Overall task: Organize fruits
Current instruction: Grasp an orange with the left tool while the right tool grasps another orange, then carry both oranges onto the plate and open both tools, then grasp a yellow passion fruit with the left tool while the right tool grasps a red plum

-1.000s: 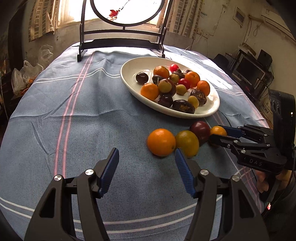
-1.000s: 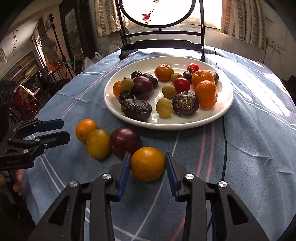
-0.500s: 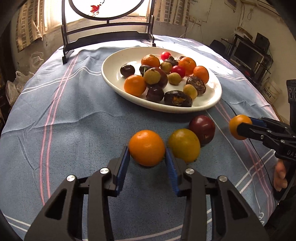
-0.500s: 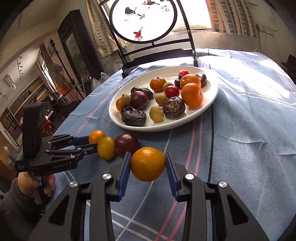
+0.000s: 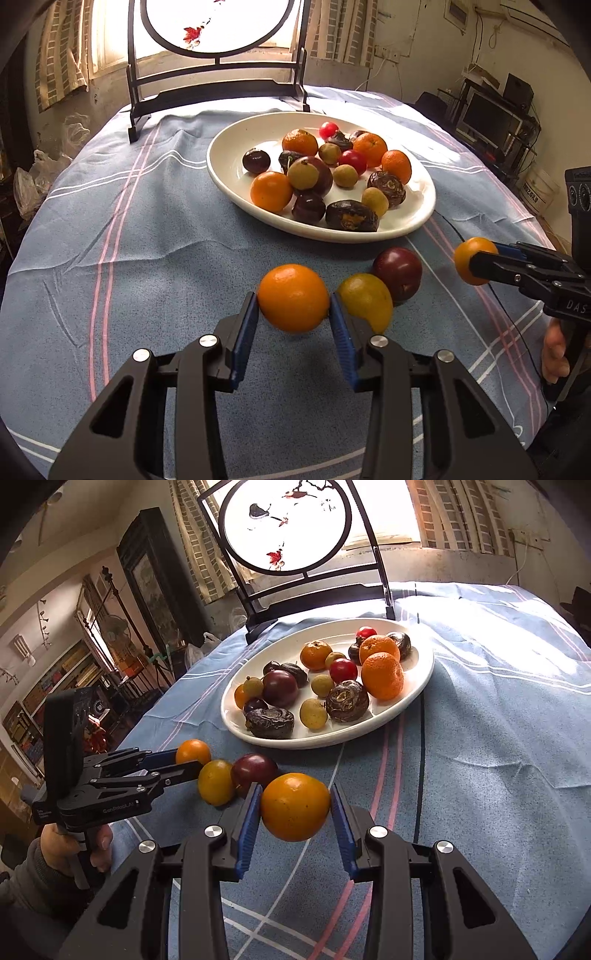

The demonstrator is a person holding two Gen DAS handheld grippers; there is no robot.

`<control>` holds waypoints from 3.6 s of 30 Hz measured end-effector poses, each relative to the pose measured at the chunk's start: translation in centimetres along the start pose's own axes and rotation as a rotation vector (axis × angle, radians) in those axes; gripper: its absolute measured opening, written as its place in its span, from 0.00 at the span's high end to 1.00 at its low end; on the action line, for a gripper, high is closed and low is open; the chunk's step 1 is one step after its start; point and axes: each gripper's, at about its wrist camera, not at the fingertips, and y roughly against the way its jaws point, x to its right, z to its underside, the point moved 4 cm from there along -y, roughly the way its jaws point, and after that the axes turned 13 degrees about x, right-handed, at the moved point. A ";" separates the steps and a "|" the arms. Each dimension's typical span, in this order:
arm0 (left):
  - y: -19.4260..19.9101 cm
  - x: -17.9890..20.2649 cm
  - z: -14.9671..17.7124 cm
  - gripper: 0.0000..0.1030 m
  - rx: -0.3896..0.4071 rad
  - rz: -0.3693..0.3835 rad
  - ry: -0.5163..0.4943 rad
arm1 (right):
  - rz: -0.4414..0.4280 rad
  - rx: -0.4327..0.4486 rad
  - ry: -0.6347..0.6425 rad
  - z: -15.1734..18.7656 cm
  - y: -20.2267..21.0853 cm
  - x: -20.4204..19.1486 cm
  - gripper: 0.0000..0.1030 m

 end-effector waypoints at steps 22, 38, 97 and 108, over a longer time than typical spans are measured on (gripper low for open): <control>-7.0 -0.7 -11.5 0.52 0.019 0.045 0.151 | 0.128 0.030 0.011 -11.6 -7.9 1.0 0.51; 0.0 5.1 0.0 0.34 -0.051 0.049 -0.230 | 0.050 0.039 -0.031 -3.4 1.8 0.2 0.48; 5.2 -0.3 0.2 0.65 0.036 0.048 0.003 | -0.138 -0.266 0.282 2.4 -5.4 -9.2 0.46; 5.7 -0.8 -0.2 0.65 0.063 0.043 0.004 | -0.074 -0.183 0.303 1.4 -2.5 -8.4 0.63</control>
